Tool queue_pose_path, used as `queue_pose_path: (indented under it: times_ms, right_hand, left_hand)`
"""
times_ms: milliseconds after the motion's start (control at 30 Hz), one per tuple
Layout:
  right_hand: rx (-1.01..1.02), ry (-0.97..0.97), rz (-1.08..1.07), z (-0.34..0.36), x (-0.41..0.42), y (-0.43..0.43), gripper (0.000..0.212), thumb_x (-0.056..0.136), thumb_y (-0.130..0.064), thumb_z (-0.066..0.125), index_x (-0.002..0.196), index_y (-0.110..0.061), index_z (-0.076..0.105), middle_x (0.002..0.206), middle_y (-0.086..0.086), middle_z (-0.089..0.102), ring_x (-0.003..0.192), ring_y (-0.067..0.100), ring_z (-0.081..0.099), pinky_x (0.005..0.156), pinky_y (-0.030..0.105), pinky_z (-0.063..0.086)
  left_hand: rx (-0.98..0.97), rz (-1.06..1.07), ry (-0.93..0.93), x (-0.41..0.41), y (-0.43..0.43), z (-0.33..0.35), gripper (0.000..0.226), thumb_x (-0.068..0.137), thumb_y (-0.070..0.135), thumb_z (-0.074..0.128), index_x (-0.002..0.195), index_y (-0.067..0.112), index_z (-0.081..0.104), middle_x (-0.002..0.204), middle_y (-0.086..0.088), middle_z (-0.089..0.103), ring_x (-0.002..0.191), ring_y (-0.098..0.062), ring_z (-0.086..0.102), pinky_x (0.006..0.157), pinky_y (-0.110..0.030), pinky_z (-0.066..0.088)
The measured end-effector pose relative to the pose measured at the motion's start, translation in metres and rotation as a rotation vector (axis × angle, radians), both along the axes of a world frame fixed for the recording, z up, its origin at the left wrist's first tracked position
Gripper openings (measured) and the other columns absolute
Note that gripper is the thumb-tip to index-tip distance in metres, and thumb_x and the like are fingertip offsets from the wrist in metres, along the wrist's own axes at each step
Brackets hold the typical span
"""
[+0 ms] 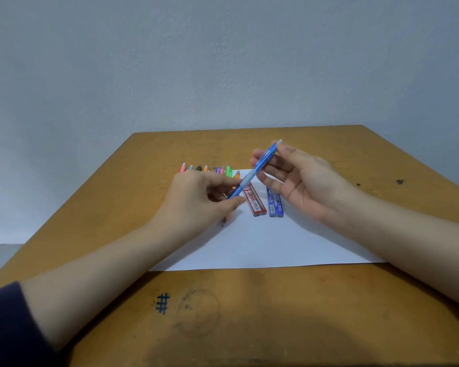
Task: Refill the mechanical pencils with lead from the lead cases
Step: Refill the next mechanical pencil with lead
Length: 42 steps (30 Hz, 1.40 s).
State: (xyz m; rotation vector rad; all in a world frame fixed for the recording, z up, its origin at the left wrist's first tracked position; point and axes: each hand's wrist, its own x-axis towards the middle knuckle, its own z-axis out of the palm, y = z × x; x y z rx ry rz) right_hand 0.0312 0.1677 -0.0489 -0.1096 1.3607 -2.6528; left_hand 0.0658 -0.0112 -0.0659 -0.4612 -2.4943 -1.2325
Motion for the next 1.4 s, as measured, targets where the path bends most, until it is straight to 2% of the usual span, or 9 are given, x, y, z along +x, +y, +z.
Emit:
queue_pose_path:
  times_ms: [33, 100, 233, 367, 467, 533, 700, 1000, 1400]
  right_hand:
    - [-0.02, -0.017, 0.033, 0.002, 0.0, 0.0, 0.018, 0.099, -0.017, 0.044, 0.093, -0.007, 0.058, 0.085, 0.015, 0.072, 0.08, 0.024, 0.071, 0.067, 0.032, 0.059]
    - [-0.058, -0.05, 0.091, 0.005, 0.001, -0.001, 0.029, 0.101, -0.024, 0.039, 0.093, -0.008, 0.062, 0.078, 0.012, 0.071, 0.076, 0.023, 0.071, 0.067, 0.035, 0.059]
    - [-0.166, -0.104, 0.114, 0.008, 0.001, -0.008, 0.035, 0.101, -0.031, 0.035, 0.084, -0.009, 0.057, 0.061, 0.007, 0.055, 0.067, 0.023, 0.06, 0.07, 0.039, 0.054]
    - [-0.354, -0.13, 0.144, 0.01, -0.003, -0.006, 0.041, 0.101, -0.037, 0.03, 0.071, -0.012, 0.043, 0.055, 0.002, 0.033, 0.051, 0.016, 0.035, 0.063, 0.033, 0.039]
    - [-0.386, -0.143, 0.161, 0.011, -0.006, 0.001, 0.047, 0.097, -0.044, 0.031, 0.062, -0.013, 0.036, 0.053, 0.0, 0.024, 0.047, 0.015, 0.026, 0.055, 0.025, 0.031]
    - [-0.408, -0.152, 0.169, 0.012, -0.008, 0.004, 0.047, 0.095, -0.043, 0.033, 0.057, -0.014, 0.034, 0.05, -0.001, 0.021, 0.045, 0.015, 0.023, 0.049, 0.022, 0.029]
    - [-0.45, -0.151, 0.152, 0.014, -0.012, 0.007, 0.042, 0.091, -0.035, 0.034, 0.054, -0.016, 0.027, 0.046, -0.003, 0.017, 0.039, 0.014, 0.019, 0.042, 0.02, 0.021]
    - [-0.526, -0.143, 0.032, 0.011, -0.017, 0.012, 0.033, 0.076, -0.024, 0.036, 0.047, -0.016, 0.025, 0.04, -0.003, 0.015, 0.034, 0.014, 0.016, 0.036, 0.02, 0.017]
    - [-0.496, -0.158, 0.008, 0.01, -0.016, 0.011, 0.027, 0.068, -0.017, 0.034, 0.044, -0.017, 0.023, 0.038, -0.002, 0.014, 0.031, 0.015, 0.014, 0.037, 0.019, 0.013]
  left_hand:
    - [-0.015, 0.014, 0.016, 0.001, 0.001, 0.001, 0.027, 0.074, 0.015, 0.081, 0.1, 0.014, 0.075, 0.065, 0.011, 0.067, 0.054, 0.001, 0.056, 0.059, -0.009, 0.045]
    - [-0.027, 0.027, 0.039, 0.004, 0.003, 0.003, 0.023, 0.074, 0.015, 0.081, 0.096, 0.014, 0.076, 0.057, 0.019, 0.062, 0.049, 0.002, 0.054, 0.053, -0.006, 0.04]
    - [0.037, -0.026, -0.011, 0.009, 0.007, 0.004, 0.018, 0.074, 0.015, 0.08, 0.091, 0.018, 0.076, 0.052, 0.011, 0.064, 0.048, -0.003, 0.056, 0.054, -0.018, 0.049]
    - [0.288, -0.186, -0.328, 0.018, 0.014, 0.01, 0.016, 0.084, 0.017, 0.068, 0.094, 0.006, 0.074, 0.071, -0.005, 0.073, 0.061, -0.013, 0.066, 0.057, -0.019, 0.051]
    - [0.638, -0.26, -0.688, 0.02, 0.02, 0.013, 0.033, 0.092, 0.026, 0.053, 0.098, -0.004, 0.067, 0.089, -0.022, 0.072, 0.078, -0.028, 0.07, 0.068, -0.029, 0.057]
    - [0.789, -0.289, -0.877, 0.019, 0.021, 0.015, 0.041, 0.093, 0.032, 0.047, 0.098, -0.006, 0.063, 0.094, -0.027, 0.07, 0.083, -0.033, 0.07, 0.073, -0.032, 0.058]
    - [0.819, -0.45, -1.131, 0.018, 0.019, 0.017, 0.065, 0.089, 0.046, 0.036, 0.112, -0.009, 0.063, 0.106, -0.029, 0.067, 0.091, -0.036, 0.069, 0.081, -0.035, 0.056]
    - [0.793, -0.592, -1.24, 0.008, 0.012, 0.014, 0.082, 0.087, 0.062, 0.03, 0.119, -0.007, 0.06, 0.112, -0.026, 0.065, 0.098, -0.035, 0.067, 0.082, -0.033, 0.056]
    - [0.792, -0.635, -1.227, 0.006, 0.011, 0.012, 0.086, 0.085, 0.065, 0.03, 0.121, -0.008, 0.058, 0.112, -0.025, 0.065, 0.096, -0.034, 0.067, 0.08, -0.034, 0.057]
